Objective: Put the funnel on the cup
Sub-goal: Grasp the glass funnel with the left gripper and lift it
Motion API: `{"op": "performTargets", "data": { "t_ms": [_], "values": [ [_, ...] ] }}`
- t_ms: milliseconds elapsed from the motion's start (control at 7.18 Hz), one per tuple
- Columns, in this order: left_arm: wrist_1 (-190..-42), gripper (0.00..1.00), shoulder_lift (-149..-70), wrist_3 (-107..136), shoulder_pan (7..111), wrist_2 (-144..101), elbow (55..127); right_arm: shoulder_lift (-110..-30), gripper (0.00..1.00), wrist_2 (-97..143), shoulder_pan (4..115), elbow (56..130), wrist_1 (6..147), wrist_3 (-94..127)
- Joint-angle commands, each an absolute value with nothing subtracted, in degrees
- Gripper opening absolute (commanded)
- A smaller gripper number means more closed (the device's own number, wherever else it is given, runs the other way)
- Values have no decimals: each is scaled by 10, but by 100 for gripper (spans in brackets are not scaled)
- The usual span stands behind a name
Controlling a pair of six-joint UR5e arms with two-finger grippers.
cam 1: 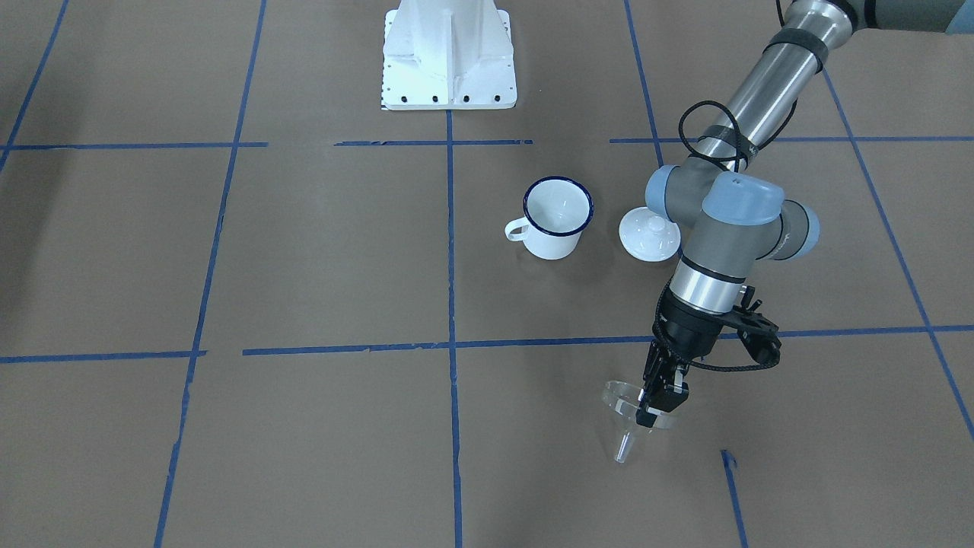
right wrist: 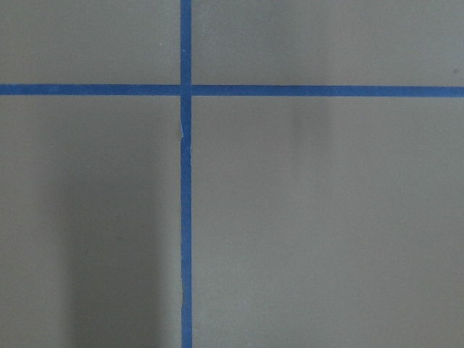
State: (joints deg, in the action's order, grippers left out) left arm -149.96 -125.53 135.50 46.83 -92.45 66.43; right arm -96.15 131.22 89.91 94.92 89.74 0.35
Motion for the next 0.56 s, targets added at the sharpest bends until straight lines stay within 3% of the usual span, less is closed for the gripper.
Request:
{"op": "performTargets", "data": {
  "t_ms": [0,139,418],
  "values": [
    [-1499,0,-1255,1358,469,-925,678,-962,100,1312,899,949,897,4],
    [-1488,0,-1250,1354,473,-928,727,-962,100,1312,899,949,897,4],
    [-1325,0,-1248,1329,485,-964,849,-962,100,1312,899,949,897,4]
  ]
}}
